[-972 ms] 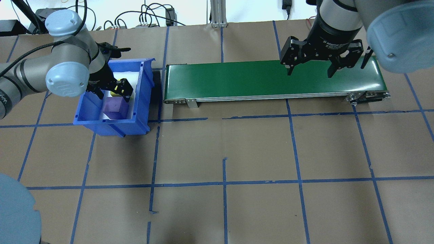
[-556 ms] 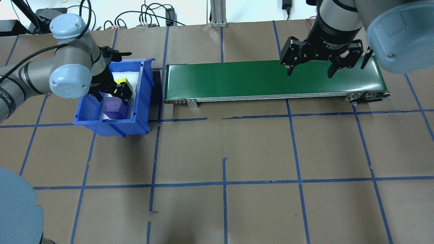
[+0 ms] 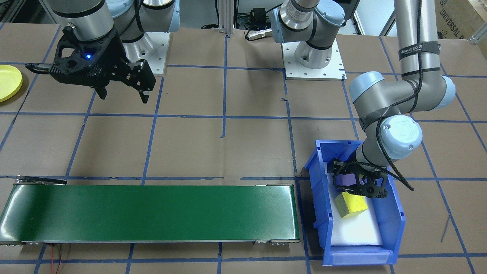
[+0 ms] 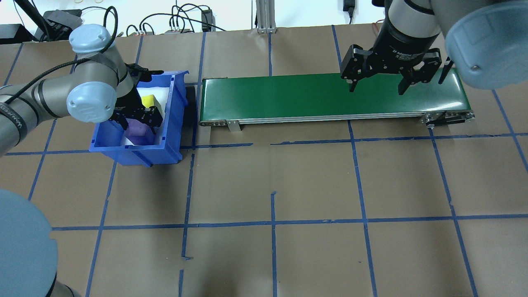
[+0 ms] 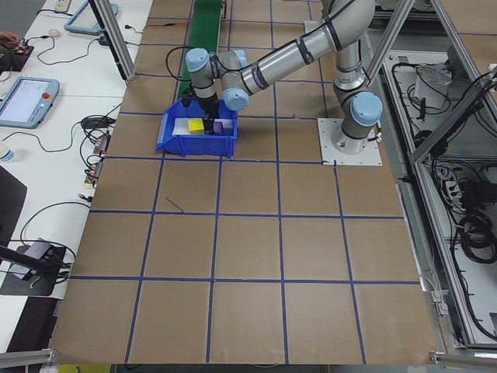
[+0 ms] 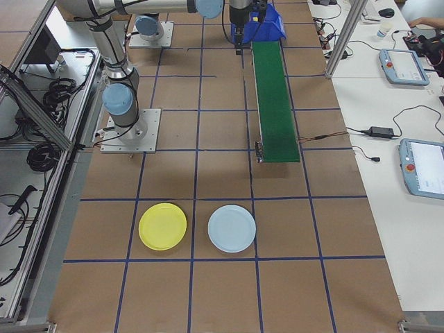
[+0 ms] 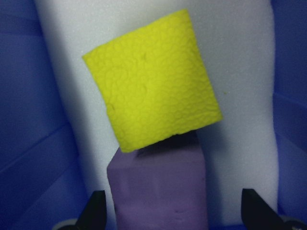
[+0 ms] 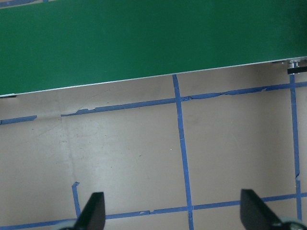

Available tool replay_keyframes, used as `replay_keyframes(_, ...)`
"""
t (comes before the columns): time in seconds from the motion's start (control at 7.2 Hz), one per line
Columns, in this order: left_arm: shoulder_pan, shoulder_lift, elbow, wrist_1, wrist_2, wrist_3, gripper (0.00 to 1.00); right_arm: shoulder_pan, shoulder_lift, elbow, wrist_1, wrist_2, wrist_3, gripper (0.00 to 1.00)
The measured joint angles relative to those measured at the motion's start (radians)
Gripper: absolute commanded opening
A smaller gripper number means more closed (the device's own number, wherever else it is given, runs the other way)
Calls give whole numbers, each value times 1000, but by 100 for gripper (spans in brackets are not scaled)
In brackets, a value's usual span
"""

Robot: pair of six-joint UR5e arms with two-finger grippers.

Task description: Move block left to right into plate

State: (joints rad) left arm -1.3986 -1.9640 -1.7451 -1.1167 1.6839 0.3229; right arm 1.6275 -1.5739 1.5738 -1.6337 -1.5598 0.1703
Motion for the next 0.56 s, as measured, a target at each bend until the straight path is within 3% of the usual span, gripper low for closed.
replay_keyframes(0.28, 1, 8, -14, 0, 1, 6, 26, 1, 0, 0, 0, 1, 0, 100)
replay_keyframes(0.56, -1, 100, 4, -16, 2, 7, 26, 1, 0, 1, 0, 0, 0, 100)
